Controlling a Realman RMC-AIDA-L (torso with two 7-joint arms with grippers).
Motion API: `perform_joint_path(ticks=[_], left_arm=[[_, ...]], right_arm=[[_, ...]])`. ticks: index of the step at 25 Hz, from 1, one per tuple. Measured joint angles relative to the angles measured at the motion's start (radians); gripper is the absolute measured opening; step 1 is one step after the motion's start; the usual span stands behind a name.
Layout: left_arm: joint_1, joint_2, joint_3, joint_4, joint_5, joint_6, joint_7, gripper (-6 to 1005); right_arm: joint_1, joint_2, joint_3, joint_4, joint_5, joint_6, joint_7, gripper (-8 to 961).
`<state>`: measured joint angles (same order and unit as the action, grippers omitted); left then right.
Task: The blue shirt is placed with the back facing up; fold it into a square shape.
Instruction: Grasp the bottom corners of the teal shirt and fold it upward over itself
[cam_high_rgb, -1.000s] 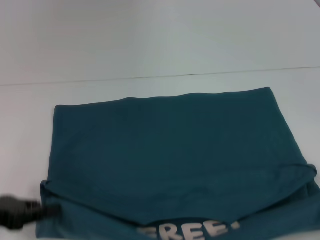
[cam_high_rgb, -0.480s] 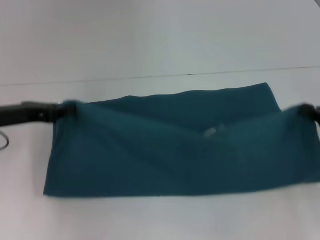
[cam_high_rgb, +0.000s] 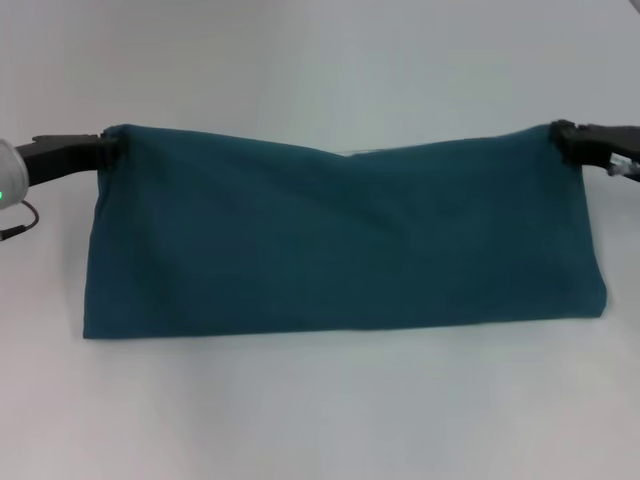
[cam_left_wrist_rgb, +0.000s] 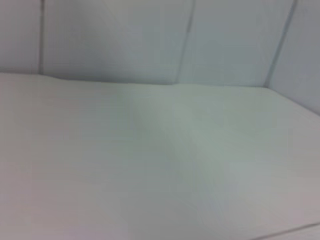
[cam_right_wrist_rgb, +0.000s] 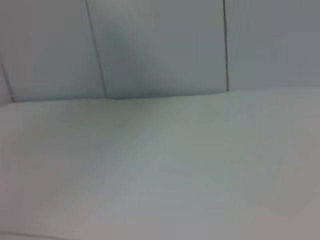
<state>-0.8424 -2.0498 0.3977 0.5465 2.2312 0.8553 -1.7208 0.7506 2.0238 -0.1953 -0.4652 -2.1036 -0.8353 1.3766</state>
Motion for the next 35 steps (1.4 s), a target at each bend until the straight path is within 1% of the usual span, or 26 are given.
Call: perform_joint_path(ticks=[3,6,11,19,22,24,25,26,28,30,33,35], left_arm=[[-0.011,-0.003,0.01,-0.036,-0.033,-0.09,0.046,41],[-0.015,-0.005,0.015,-0.054,-0.044,-0.136,0.066,41],[-0.016,-0.002,0.018,-0.068,-0.05,-0.166,0.074,41],[-0.016,-0.002,0.02,-0.07,-0.05,-0.169,0.075,40],[-0.016,-0.009,0.021,-0.071,-0.056,-0.188,0.075,39],[-0.016,-0.021,0.021,-0.066,-0.063,-0.22,0.075,39],[-0.016,-0.033,0.021,-0.06,-0.065,-0.245,0.077,39],[-0.015,-0.039,0.021,-0.057,-0.067,-0.26,0.079,39],[-0.014,-0.045,0.021,-0.054,-0.077,-0.281,0.083,40],[-0.013,-0.046,0.021,-0.056,-0.095,-0.297,0.084,40],[-0.008,-0.046,0.021,-0.057,-0.116,-0.317,0.084,187],[-0.003,-0.046,0.021,-0.057,-0.119,-0.328,0.085,265]], right_arm=[[0.017,0.003,-0.041,0.027,0.07,0.081,-0.04,109],[0.02,0.002,-0.066,0.039,0.114,0.119,-0.05,117],[0.011,-0.005,-0.075,0.047,0.149,0.123,-0.05,129],[0.011,-0.007,-0.09,0.053,0.152,0.137,-0.054,148],[0.014,-0.003,-0.095,0.053,0.153,0.151,-0.061,155],[0.017,0.002,-0.098,0.054,0.153,0.171,-0.072,160],[0.02,0.005,-0.103,0.054,0.152,0.184,-0.078,163],[0.021,0.006,-0.113,0.056,0.152,0.196,-0.08,165],[0.022,0.008,-0.145,0.061,0.151,0.223,-0.081,170],[0.026,0.013,-0.168,0.064,0.154,0.265,-0.082,175],[0.033,0.02,-0.175,0.065,0.163,0.312,-0.082,182],[0.034,0.021,-0.178,0.065,0.166,0.318,-0.085,226]])
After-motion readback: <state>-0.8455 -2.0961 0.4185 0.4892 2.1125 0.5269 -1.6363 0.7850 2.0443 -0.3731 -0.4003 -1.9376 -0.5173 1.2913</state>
